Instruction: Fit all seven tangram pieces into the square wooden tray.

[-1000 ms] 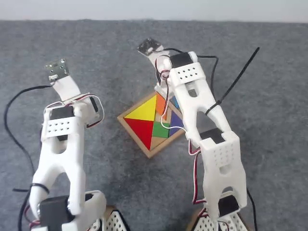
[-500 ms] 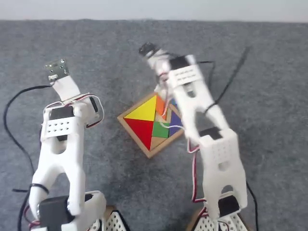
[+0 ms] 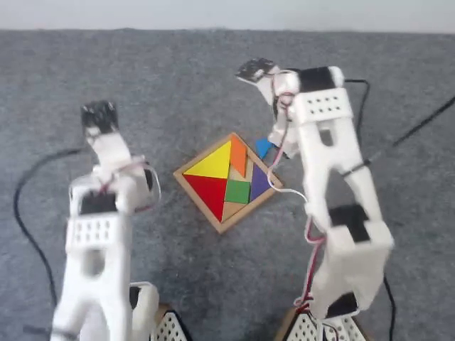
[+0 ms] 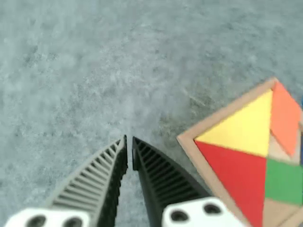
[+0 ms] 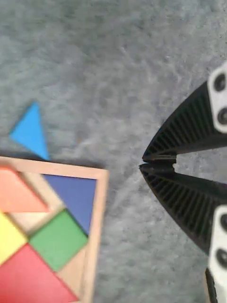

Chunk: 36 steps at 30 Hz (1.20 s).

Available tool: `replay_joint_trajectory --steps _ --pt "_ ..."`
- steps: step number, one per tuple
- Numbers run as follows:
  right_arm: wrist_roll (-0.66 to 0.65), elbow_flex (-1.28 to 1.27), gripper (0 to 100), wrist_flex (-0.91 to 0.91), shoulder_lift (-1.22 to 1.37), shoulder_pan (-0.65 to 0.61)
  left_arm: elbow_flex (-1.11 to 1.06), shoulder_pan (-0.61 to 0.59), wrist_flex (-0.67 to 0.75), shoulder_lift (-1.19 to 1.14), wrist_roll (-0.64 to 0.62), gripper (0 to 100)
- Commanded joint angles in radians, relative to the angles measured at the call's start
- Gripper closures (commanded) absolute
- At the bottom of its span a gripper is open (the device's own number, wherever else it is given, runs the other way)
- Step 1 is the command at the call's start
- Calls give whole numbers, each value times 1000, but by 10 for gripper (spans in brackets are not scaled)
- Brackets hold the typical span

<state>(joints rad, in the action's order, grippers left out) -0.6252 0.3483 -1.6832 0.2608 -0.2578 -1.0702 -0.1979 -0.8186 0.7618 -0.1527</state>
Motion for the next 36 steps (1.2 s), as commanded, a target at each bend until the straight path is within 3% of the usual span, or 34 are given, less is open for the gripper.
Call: replay_joint_trajectory --steps 1,6,13,22,26,30,36 --pt "-18 -351 987 208 -291 22 -249 23 101 385 163 985" --pt "-6 -901 986 576 -579 42 -472 17 60 709 250 984" --pt "157 -1398 986 931 -906 61 -604 17 -209 1073 325 984" --pt "196 -1755 986 1346 -1082 61 -615 17 -321 1017 325 984" --pt "199 -1740 986 1354 -1081 56 -615 17 -419 1017 325 984" --pt "222 -1689 982 1320 -1079 51 -613 17 -425 1019 325 985" --pt "422 -1227 856 947 -871 -51 -613 25 -385 1019 319 985"
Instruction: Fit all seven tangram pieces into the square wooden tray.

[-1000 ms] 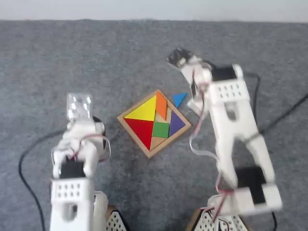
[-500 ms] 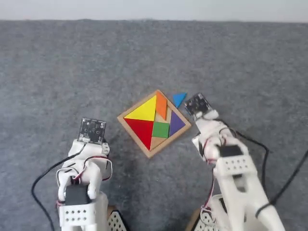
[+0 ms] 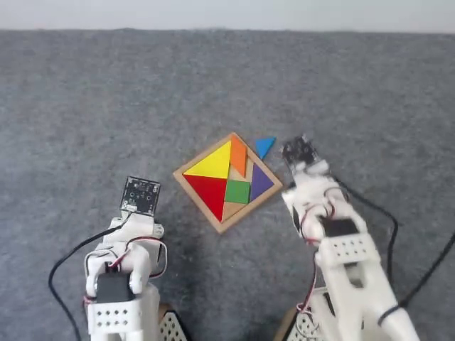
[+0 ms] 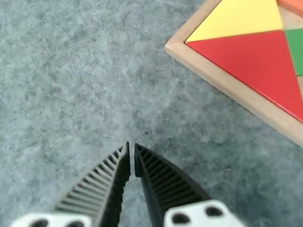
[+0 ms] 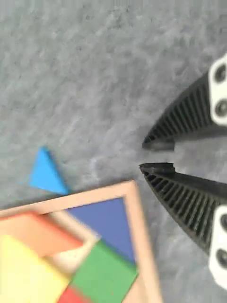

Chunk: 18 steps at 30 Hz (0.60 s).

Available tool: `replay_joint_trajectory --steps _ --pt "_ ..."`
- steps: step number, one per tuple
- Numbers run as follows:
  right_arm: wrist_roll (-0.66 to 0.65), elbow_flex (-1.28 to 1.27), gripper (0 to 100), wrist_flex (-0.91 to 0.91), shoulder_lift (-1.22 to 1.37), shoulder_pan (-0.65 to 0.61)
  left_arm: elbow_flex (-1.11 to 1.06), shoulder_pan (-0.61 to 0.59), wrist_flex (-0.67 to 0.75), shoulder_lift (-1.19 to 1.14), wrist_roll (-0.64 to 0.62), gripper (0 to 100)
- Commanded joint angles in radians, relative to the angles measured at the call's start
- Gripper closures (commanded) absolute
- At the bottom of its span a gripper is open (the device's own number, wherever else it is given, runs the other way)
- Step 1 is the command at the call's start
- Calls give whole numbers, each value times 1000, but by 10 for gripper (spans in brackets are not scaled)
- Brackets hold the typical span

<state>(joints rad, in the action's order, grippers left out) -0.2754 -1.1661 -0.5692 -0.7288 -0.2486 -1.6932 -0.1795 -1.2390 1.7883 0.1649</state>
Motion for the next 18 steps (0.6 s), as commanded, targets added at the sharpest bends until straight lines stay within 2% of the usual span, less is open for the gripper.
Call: replay_joint_trajectory --steps 1,7,12,18 --pt "80 371 850 -208 196 -90 10 6 69 -8 2 985" --pt "83 807 847 -277 736 -208 8 2 212 -8 0 985" --pt "83 1149 846 -415 1084 -171 15 0 272 -8 -2 984" --pt "23 1473 848 -622 1331 -171 102 6 242 -15 -20 984"
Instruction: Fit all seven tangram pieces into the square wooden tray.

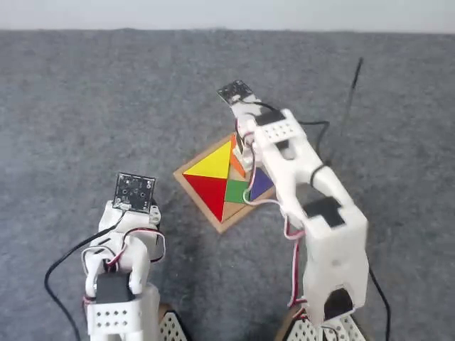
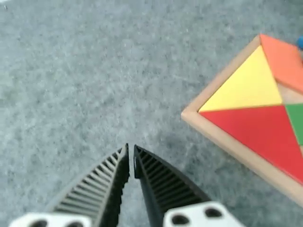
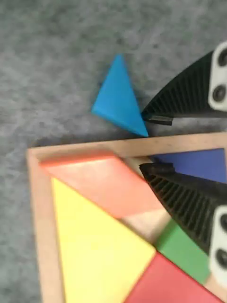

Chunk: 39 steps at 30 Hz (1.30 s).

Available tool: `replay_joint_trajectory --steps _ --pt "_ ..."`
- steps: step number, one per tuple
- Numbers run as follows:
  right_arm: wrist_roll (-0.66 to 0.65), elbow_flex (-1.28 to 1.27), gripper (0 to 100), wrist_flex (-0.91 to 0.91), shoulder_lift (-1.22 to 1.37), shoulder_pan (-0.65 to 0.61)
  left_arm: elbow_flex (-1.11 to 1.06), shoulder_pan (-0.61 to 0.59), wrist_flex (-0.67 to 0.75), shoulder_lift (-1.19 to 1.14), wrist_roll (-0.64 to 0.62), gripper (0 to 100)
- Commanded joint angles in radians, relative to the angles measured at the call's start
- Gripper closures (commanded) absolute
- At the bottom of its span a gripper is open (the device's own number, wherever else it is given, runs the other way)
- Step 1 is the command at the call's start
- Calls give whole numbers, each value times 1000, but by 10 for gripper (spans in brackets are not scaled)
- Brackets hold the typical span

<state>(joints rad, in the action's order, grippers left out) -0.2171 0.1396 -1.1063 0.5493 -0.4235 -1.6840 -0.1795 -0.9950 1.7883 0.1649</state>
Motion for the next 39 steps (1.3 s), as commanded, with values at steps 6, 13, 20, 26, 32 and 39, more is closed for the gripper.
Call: replay_joint_trajectory --steps 6,13,20,26,32,39 --pt "-37 285 852 -125 162 -4 134 58 -81 -15 -81 984" --pt "54 310 975 -251 171 7 139 60 -86 -15 -84 984" --pt "265 305 991 -417 133 44 162 58 -120 -17 -86 984" --pt "462 265 991 -538 107 -1 243 58 -114 -173 -110 984" --pt "517 2 991 -390 -71 -39 469 63 -112 -559 -199 985" --pt "356 -328 848 -137 -335 -53 572 143 -5 -911 -232 986"
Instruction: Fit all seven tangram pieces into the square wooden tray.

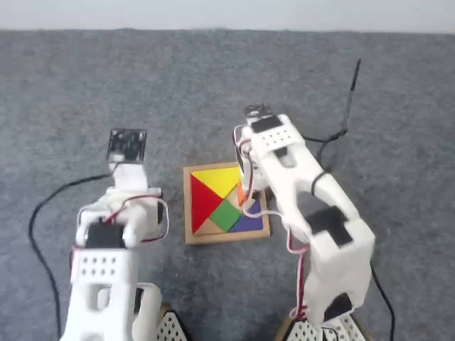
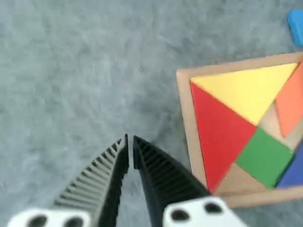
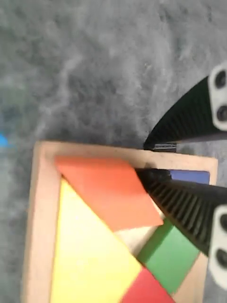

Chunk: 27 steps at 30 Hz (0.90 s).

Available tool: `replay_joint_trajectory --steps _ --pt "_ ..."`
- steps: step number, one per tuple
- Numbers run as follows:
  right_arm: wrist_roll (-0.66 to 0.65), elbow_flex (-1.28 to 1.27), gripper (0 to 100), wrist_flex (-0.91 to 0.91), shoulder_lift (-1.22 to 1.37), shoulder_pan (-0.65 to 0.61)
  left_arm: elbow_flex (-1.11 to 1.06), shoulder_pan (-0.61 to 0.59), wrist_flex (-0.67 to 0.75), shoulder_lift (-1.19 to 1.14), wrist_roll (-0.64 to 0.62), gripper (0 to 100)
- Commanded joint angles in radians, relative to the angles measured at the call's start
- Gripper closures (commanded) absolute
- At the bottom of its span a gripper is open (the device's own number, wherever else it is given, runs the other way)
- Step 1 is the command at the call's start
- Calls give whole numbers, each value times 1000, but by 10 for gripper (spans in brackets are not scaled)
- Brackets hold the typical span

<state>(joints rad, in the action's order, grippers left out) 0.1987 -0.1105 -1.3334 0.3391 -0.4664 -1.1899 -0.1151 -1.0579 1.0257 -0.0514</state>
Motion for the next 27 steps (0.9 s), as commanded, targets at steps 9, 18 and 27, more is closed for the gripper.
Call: replay_joint_trajectory --steps 9,18,27 --pt "-245 -109 670 38 -220 51 39 281 97 -172 -150 985" --pt "-275 -127 670 48 -367 -71 -25 287 250 -370 -147 985" --pt "-241 -126 667 257 -145 -143 168 276 227 -767 -150 986"
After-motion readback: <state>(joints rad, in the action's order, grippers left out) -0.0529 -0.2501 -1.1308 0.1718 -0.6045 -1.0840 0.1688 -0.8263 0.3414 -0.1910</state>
